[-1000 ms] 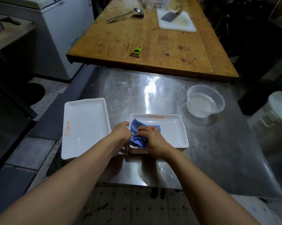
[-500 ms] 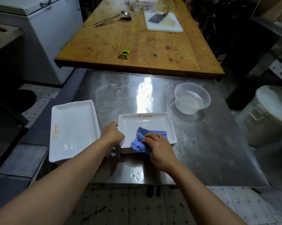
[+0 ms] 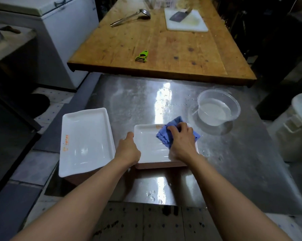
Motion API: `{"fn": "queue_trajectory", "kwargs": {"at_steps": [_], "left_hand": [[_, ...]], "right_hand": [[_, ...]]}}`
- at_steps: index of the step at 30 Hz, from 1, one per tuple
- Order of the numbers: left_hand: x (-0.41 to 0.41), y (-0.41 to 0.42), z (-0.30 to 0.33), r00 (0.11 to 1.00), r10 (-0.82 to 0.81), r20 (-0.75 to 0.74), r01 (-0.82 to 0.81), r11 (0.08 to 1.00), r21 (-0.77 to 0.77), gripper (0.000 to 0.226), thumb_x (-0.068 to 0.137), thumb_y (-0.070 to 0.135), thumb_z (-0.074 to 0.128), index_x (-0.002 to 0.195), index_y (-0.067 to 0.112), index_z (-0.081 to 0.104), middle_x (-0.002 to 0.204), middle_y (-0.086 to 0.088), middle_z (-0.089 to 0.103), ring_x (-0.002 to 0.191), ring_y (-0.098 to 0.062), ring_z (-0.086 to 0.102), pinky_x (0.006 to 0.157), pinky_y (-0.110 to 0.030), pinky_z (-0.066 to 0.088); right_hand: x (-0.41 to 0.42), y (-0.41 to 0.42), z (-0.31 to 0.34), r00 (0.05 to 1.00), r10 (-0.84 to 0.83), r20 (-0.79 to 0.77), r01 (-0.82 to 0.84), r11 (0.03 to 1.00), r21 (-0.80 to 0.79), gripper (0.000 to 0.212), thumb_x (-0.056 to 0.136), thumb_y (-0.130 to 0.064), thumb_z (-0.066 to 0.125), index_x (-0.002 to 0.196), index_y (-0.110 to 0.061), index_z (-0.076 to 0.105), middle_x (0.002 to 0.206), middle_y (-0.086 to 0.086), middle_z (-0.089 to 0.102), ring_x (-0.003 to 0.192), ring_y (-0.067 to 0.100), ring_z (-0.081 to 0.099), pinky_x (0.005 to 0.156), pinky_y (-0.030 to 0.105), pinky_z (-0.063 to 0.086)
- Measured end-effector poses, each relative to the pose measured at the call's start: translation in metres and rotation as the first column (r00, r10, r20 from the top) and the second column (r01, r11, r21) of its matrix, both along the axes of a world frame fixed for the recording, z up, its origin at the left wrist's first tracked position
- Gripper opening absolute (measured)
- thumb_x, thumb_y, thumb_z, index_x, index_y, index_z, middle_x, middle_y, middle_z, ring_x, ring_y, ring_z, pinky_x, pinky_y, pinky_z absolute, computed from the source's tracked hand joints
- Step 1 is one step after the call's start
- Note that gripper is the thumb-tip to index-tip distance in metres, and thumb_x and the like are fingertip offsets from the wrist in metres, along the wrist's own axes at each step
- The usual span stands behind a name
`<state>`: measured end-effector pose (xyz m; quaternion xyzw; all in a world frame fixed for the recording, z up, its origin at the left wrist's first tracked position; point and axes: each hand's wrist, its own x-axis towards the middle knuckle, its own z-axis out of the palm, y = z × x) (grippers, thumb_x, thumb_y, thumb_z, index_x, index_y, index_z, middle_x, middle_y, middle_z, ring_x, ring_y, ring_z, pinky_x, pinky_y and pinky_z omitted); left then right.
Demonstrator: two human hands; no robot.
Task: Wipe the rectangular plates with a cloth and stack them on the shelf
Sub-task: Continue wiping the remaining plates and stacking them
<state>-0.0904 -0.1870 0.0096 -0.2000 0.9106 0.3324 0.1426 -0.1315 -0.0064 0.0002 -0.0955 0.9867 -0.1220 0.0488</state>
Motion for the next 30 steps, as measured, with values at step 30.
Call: {"fn": "queue_trajectory", "kwargs": {"at_steps": [30], "left_hand": [[0.039, 0.070, 0.012, 0.754, -0.645, -0.123, 0.471, 0.662, -0.582, 0.020, 0.089, 0.020, 0.055, 0.104, 0.016, 0.066, 0.115, -0.001, 0.055, 0.113, -0.022, 0.043, 0.070, -0.031, 0.035]], "right_hand": [[0.079, 0.092, 0.043, 0.954, -0.300, -0.023, 0.272, 0.892, -0.362, 0.034, 0.080, 0.014, 0.049, 0.099, -0.004, 0.071, 0.094, 0.008, 0.063, 0.080, 0.015, 0.053, 0.069, 0.028, 0.046]]}}
